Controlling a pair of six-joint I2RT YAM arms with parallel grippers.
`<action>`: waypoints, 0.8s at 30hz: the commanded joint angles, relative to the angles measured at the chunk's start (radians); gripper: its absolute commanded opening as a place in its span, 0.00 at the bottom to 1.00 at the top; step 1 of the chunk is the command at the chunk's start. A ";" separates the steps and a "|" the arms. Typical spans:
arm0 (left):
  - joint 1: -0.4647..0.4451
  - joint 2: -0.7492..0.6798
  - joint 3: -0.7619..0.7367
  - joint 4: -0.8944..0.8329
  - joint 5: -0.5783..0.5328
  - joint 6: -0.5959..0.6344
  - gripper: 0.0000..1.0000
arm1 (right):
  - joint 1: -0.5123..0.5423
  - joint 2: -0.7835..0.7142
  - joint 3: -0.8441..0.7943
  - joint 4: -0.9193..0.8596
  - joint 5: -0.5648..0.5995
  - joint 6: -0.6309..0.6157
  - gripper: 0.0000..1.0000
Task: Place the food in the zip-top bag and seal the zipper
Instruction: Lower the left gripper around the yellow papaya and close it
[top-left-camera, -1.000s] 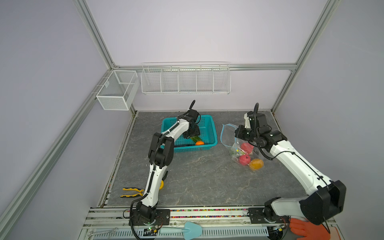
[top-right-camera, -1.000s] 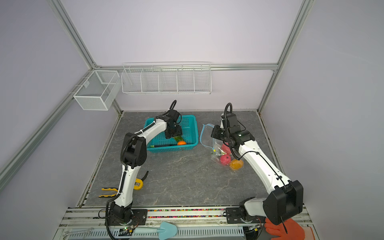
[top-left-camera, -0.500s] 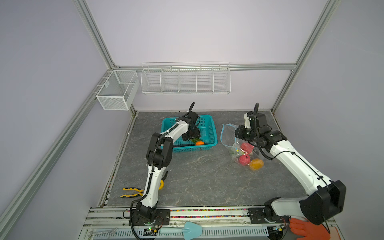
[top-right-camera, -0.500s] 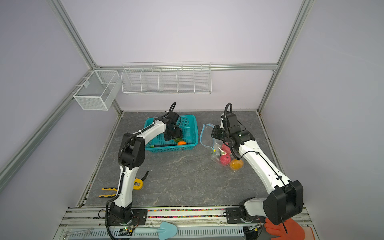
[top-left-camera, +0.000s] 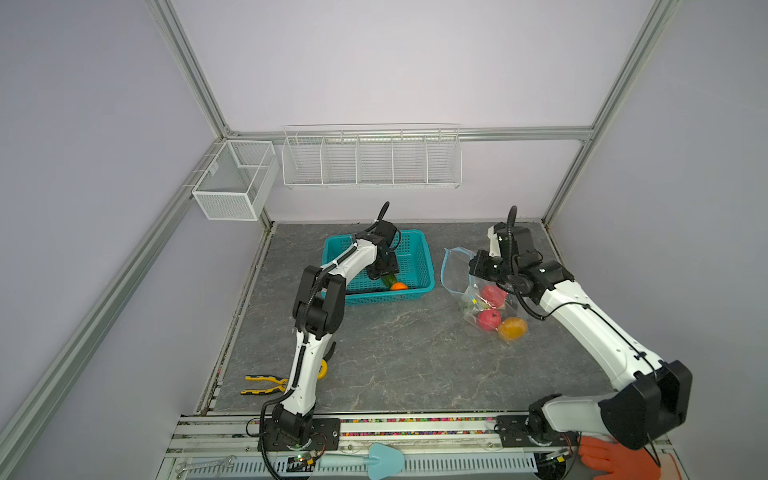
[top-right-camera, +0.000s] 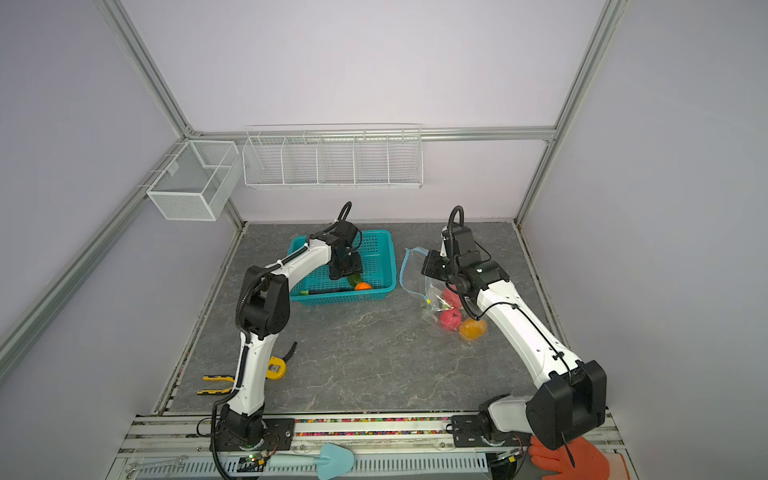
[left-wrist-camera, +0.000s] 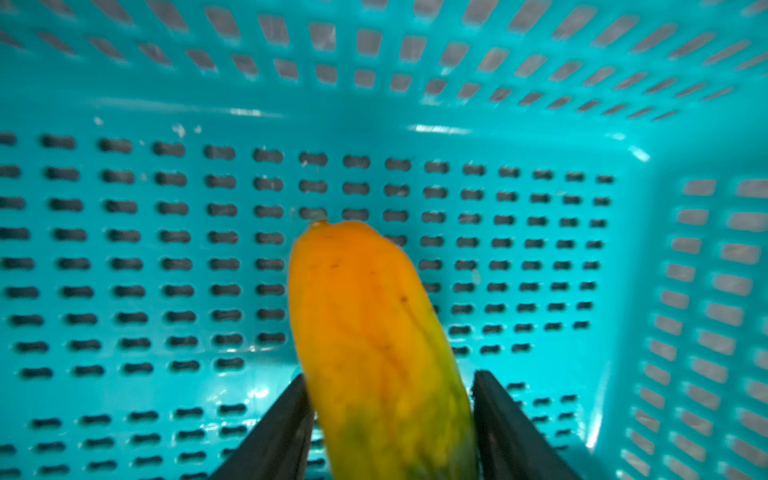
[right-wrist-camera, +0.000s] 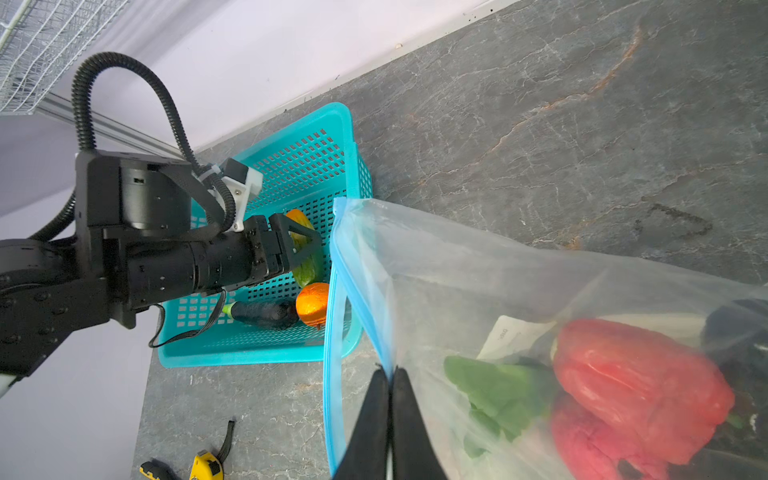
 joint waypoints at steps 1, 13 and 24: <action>-0.002 -0.010 0.056 -0.029 0.006 0.006 0.58 | 0.006 -0.021 0.006 0.001 0.004 0.003 0.07; -0.002 0.005 0.070 -0.030 0.019 0.005 0.56 | 0.007 -0.018 0.008 0.000 0.007 0.001 0.07; -0.017 0.030 0.050 -0.035 0.012 0.003 0.48 | 0.008 -0.018 0.008 0.000 0.008 0.001 0.07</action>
